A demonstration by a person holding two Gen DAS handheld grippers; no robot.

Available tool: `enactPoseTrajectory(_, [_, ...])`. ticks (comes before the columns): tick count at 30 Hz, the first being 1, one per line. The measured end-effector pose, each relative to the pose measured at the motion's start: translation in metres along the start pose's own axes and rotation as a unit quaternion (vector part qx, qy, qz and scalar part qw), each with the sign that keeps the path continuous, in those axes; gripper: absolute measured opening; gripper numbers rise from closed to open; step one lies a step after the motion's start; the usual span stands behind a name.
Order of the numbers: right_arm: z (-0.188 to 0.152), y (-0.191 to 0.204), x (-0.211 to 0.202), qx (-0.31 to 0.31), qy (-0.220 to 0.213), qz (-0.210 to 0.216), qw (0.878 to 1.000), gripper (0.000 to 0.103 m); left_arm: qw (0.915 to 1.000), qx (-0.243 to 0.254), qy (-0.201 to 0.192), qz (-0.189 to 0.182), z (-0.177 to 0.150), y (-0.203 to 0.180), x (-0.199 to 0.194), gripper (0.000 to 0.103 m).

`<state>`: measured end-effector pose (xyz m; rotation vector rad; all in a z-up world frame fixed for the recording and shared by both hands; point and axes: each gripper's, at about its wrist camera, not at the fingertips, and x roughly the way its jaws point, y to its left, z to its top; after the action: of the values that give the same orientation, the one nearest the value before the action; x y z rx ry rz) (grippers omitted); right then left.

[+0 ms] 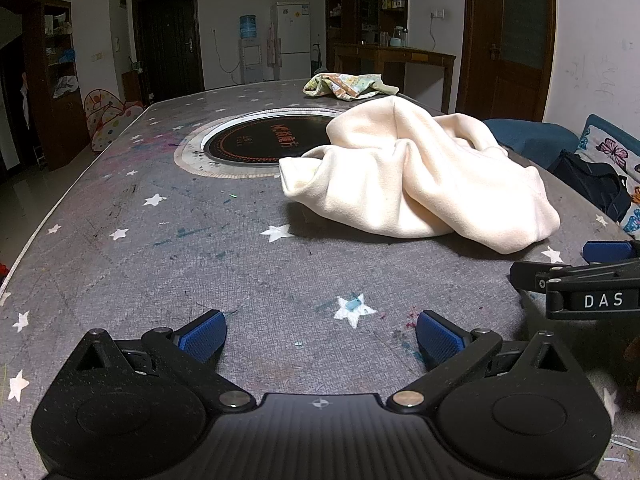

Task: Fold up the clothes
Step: 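Move both tools toward the crumpled cream sweatshirt on the table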

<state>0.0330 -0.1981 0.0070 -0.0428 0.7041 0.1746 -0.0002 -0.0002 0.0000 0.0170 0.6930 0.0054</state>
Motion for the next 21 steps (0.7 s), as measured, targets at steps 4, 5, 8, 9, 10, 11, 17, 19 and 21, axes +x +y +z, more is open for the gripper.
enactPoseTrajectory(4, [0.0,0.002,0.0,-0.006,0.001,-0.006,1.0,0.103,1.0,-0.001,0.0,-0.001,0.0,-0.001,-0.001,0.103])
enactPoseTrajectory(5, [0.001,0.002,0.0,-0.006,0.001,-0.007,1.0,0.103,1.0,-0.001,0.0,0.0,0.0,-0.001,-0.001,0.103])
enactPoseTrajectory(8, [0.0,-0.001,-0.003,-0.003,0.002,-0.002,1.0,0.103,1.0,-0.002,0.002,0.001,0.0,-0.003,-0.002,0.103])
enactPoseTrajectory(9, [0.001,0.0,-0.003,-0.006,0.002,-0.001,1.0,0.103,1.0,-0.003,0.004,0.0,0.001,-0.003,-0.001,0.103])
enactPoseTrajectory(10, [0.001,0.001,-0.004,-0.009,0.002,0.0,1.0,0.103,1.0,-0.004,0.006,-0.001,0.001,-0.002,0.0,0.103])
enactPoseTrajectory(11, [0.002,0.002,-0.004,-0.012,0.002,0.001,1.0,0.103,1.0,-0.005,0.008,-0.001,0.002,-0.002,0.0,0.103])
enactPoseTrajectory(17, [0.004,-0.002,-0.014,-0.021,-0.001,0.014,1.0,0.103,0.9996,-0.018,0.015,-0.016,0.004,-0.004,-0.004,0.103])
enactPoseTrajectory(19, [0.004,-0.004,-0.017,-0.02,-0.001,0.016,1.0,0.103,0.9996,-0.015,0.014,-0.017,0.006,-0.007,-0.006,0.103])
enactPoseTrajectory(21, [0.004,-0.006,-0.019,-0.017,-0.002,0.018,1.0,0.103,0.9997,-0.012,0.012,-0.018,0.007,-0.009,-0.009,0.103])
